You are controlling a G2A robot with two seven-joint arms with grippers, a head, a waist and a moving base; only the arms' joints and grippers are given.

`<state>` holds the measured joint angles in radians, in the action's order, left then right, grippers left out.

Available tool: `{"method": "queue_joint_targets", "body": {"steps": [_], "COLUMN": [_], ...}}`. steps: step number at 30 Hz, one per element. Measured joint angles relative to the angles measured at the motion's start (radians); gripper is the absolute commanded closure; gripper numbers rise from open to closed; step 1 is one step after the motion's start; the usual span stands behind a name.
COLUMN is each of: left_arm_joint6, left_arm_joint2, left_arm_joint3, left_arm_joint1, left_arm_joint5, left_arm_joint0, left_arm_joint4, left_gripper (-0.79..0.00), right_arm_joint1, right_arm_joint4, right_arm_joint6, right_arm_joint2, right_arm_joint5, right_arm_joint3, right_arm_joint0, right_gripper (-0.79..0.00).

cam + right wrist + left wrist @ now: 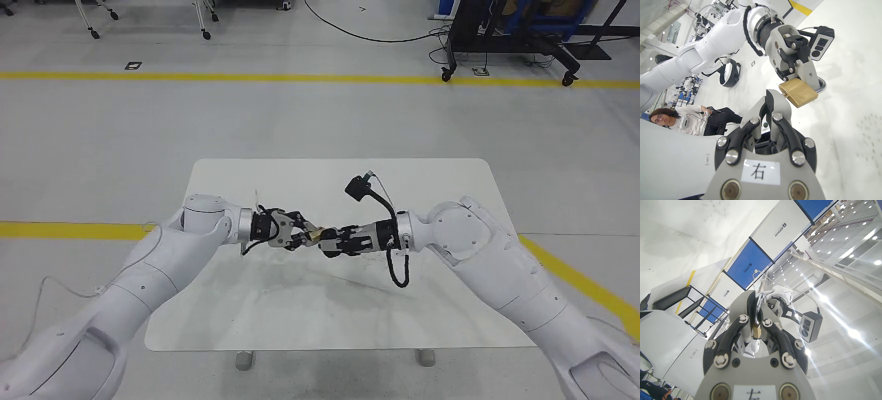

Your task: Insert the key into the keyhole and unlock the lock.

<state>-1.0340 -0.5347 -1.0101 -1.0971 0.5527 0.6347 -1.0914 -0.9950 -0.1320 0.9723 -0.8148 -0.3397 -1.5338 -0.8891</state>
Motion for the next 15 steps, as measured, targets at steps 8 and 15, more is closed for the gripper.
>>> {"method": "queue_joint_targets", "body": {"steps": [8,15], "left_arm_joint6": [0.034,-0.003], "left_arm_joint2": [-0.032,-0.086], "left_arm_joint3": [-0.012,-0.031], "left_arm_joint1": [0.0,0.004], "left_arm_joint5": [-0.002,-0.045], "left_arm_joint0": [0.014,0.05], "left_arm_joint4": [0.027,-0.026], "left_gripper": [0.0,0.0], "right_arm_joint1": [0.006,0.011], "right_arm_joint4": [-0.012,-0.019], "right_arm_joint6": [-0.006,-0.014], "right_arm_joint2": [-0.05,-0.078], "right_arm_joint5": [-0.042,-0.077], "right_arm_joint3": [-0.044,-0.086], "right_arm_joint0": [-0.009,-0.023], "right_gripper": [-0.785,-0.785]}}
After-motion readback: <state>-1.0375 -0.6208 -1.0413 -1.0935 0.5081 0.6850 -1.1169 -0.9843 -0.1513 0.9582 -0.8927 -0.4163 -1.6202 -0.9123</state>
